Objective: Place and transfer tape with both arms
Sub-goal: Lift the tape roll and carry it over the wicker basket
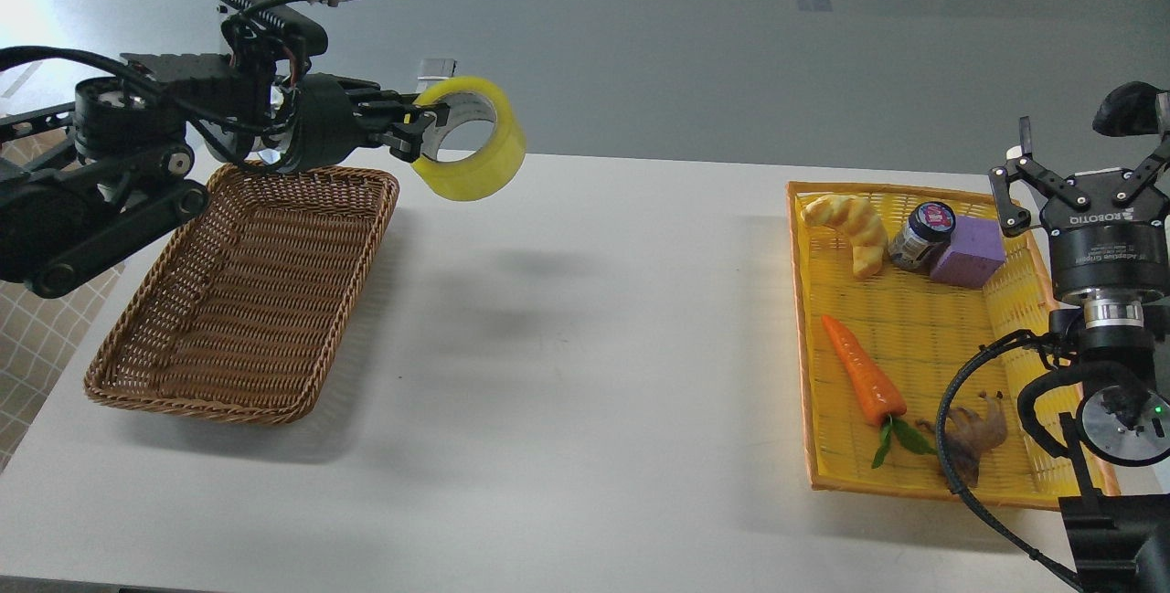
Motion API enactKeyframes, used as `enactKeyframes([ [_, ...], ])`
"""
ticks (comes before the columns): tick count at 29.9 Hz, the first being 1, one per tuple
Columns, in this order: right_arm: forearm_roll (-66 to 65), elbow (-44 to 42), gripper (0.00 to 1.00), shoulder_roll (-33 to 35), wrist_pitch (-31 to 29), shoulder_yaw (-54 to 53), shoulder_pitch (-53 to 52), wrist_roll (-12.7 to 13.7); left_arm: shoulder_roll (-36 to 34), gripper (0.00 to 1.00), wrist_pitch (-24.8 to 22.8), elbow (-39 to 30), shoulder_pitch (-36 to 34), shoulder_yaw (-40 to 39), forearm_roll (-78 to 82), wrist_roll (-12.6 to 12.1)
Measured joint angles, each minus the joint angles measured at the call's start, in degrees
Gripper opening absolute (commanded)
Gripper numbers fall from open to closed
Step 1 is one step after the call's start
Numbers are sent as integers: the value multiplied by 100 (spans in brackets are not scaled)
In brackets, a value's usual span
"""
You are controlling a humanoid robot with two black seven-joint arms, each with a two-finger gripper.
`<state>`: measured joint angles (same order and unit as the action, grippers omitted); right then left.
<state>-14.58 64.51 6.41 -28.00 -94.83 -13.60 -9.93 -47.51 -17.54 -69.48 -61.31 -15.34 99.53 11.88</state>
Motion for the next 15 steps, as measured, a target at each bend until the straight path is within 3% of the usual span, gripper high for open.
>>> enactKeyframes([
  [8,0,-7,100,-49,0,0,7,0,-489,0,135,142,527,15,125,234],
  [15,0,-23,100,-67,0,2,-7,0,-788,0,284,325,798,16,281,296],
])
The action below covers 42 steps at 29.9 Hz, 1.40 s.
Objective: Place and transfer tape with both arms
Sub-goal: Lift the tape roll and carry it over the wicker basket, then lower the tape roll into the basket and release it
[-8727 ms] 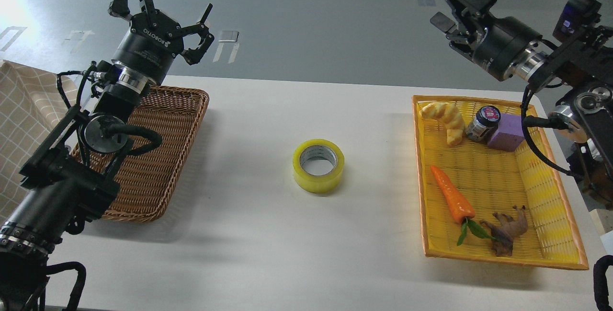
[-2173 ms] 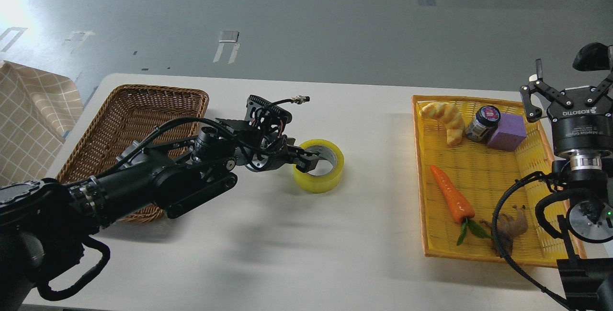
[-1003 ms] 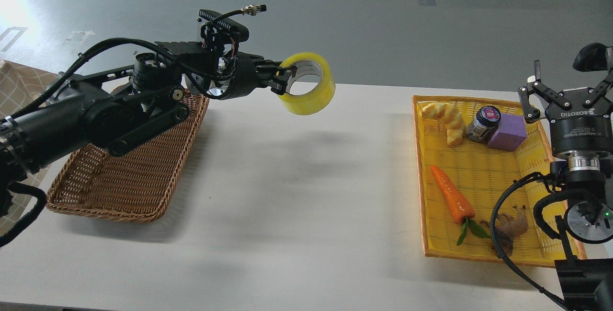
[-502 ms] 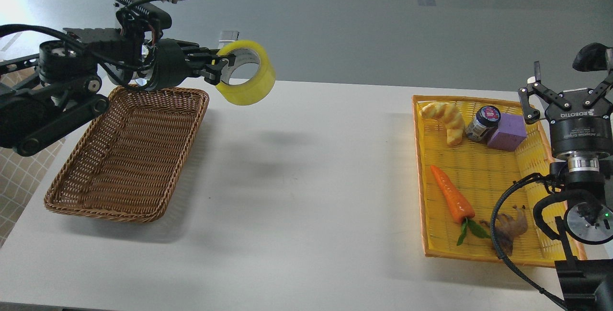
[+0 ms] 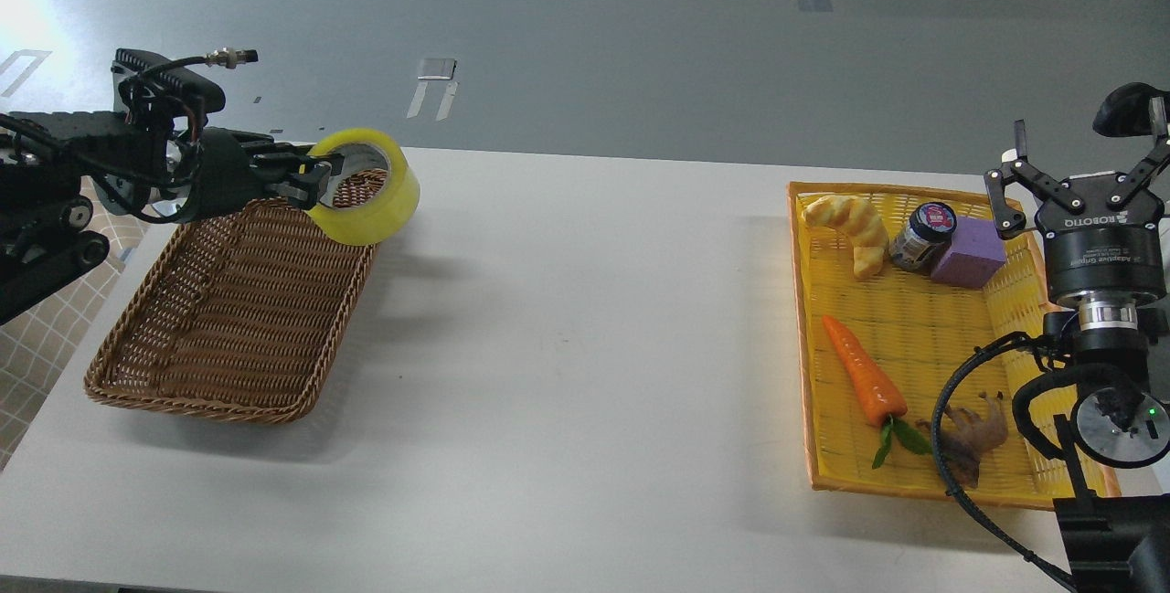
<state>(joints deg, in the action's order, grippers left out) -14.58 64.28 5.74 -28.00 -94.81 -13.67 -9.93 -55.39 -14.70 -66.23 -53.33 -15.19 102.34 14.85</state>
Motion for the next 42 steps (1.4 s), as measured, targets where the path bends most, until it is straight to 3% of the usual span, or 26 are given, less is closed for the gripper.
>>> enactKeyframes([
  [17,-1,-55,100,-54,0,25,3,0,-186,0,493,761,878,7,163,163],
  [30,-1,-56,100,-63,0,9,82,0,-79,0,746,1253,887,621,106,279],
  [42,-1,-56,100,-61,0,12,87,0,52,0,750,1304,884,658,44,283],
])
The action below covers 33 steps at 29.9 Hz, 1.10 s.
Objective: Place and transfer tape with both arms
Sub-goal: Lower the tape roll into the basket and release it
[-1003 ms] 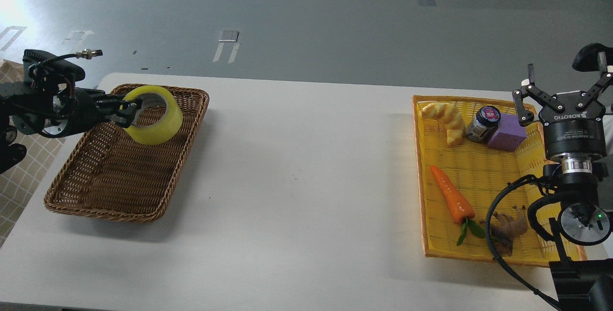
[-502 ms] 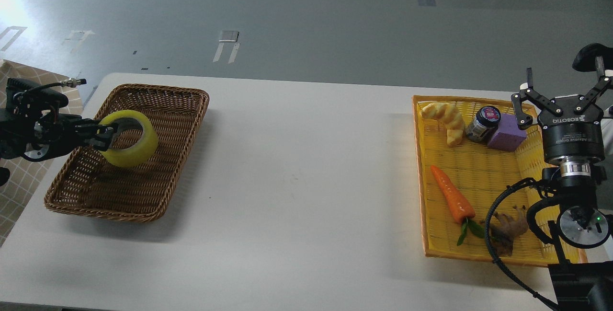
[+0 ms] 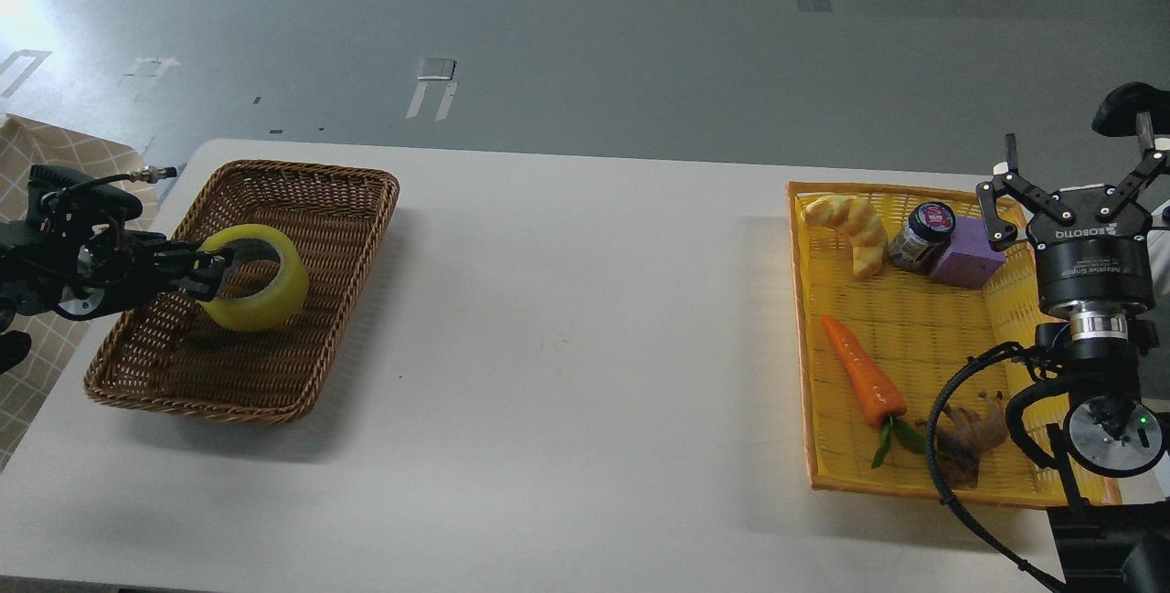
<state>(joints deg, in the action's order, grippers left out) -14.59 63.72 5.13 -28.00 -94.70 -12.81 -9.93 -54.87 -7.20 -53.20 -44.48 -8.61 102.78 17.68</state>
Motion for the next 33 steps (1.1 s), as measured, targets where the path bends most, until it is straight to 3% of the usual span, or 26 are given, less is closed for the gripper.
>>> enactKeyframes([
  [11,0,0,100,5,0,-5,5,0,162,0,-27,248,43,18,-4,-1],
  [14,0,0,100,5,0,-5,6,0,239,4,-27,352,45,18,-4,0],
  [15,0,0,100,5,0,-6,7,0,248,6,-27,366,45,18,-4,0],
  [17,0,0,100,5,0,-7,10,0,254,20,-27,377,45,18,-4,0],
  [28,0,-4,100,6,0,-12,11,0,266,56,-27,370,44,8,-4,-3],
  [33,0,-7,100,6,0,-13,7,0,266,61,-35,278,-11,-16,-23,-2],
])
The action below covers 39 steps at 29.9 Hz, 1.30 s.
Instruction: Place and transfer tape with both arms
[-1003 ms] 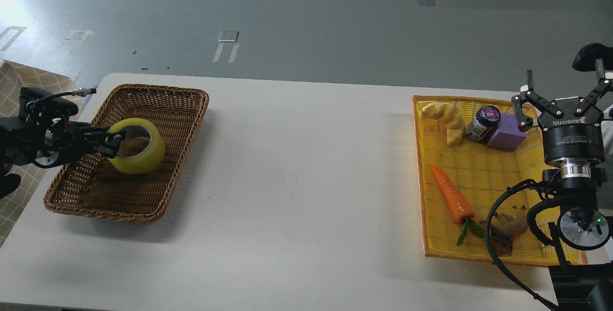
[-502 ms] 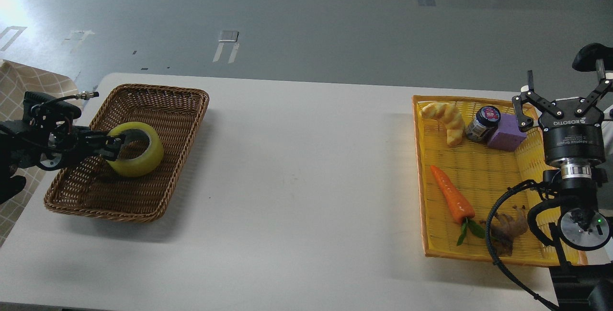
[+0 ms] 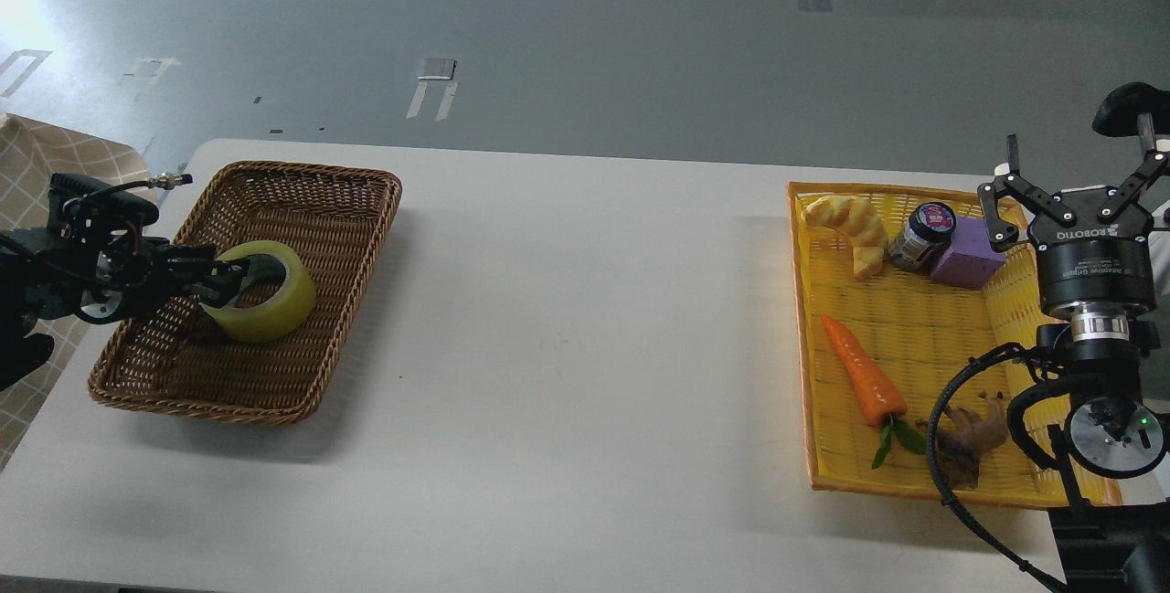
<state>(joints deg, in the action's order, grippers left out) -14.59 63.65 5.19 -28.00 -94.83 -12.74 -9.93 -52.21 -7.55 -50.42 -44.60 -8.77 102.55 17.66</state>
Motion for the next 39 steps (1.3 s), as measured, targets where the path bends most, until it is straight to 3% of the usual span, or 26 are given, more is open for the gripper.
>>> enactKeyframes([
  [7,0,8,100,0,0,-1,-1,0,-102,65,-164,-197,-414,-10,-754,-1],
  [16,0,9,100,0,0,-1,-2,0,-171,67,-1564,-293,-2116,-69,-2635,-2],
  [20,0,9,100,0,0,1,-15,0,-3,70,-1846,-243,-2656,-76,-3970,-72],
  [24,0,24,100,19,0,16,-41,13,299,91,-1878,-208,-2777,-86,-4918,-90],
  [39,-91,69,100,473,0,175,-647,92,1736,97,-2041,-214,-2494,-835,-8106,-24],
])
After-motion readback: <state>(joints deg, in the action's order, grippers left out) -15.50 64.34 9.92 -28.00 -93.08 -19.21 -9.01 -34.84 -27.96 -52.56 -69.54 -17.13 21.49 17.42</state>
